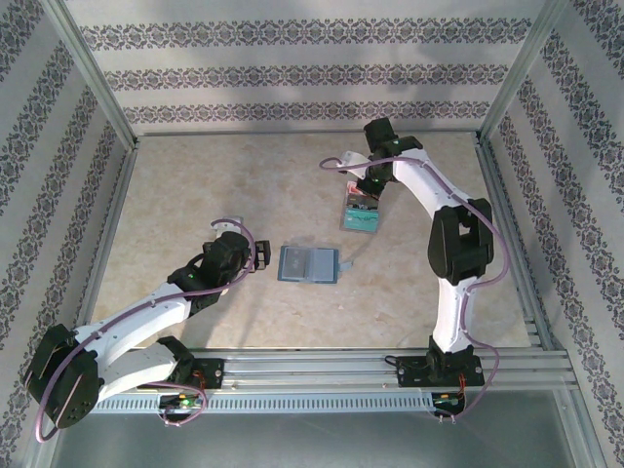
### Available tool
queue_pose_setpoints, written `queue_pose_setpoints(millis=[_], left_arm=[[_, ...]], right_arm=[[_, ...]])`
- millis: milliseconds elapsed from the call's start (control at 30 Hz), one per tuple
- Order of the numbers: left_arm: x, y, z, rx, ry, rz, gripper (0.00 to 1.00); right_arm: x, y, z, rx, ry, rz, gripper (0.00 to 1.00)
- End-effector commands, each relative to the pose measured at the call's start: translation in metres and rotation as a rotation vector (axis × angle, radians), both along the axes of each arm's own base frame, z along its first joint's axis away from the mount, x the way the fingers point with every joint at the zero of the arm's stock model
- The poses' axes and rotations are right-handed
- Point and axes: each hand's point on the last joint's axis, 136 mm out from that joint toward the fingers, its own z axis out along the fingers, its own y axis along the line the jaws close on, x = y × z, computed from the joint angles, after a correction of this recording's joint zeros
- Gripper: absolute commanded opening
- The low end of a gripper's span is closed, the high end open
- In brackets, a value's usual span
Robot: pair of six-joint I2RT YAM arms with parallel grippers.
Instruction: Take the credit cards out of the card holder
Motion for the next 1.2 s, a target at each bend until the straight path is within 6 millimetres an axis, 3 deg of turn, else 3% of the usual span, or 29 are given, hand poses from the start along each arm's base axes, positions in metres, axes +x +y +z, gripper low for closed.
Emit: queue_pose_setpoints(millis=[0,800,1000,1167], left_arm=[[0.003,0.004,0.006,0.005,0.003,0.014,0.99],[0.005,0.007,0.006,0.016,0.003,0.021,0.99],[0.005,0.006,0.005,0.013,0.007,0.016,0.99],[0.004,0.006,0.003,0.013,0.014,0.015,0.99]], right_arm=[[0.007,-0.005,0.006,-0.02,-0.009,-0.004,0.0],[0.021,-0.005,-0.006,-0.074,-0.01,0.042,0.0],[0.022,-0.003,-0.009,-0.056,0.001,0.024,0.14],[0.026,-0.005,-0.01,-0.06,-0.004,0.009,0.17]])
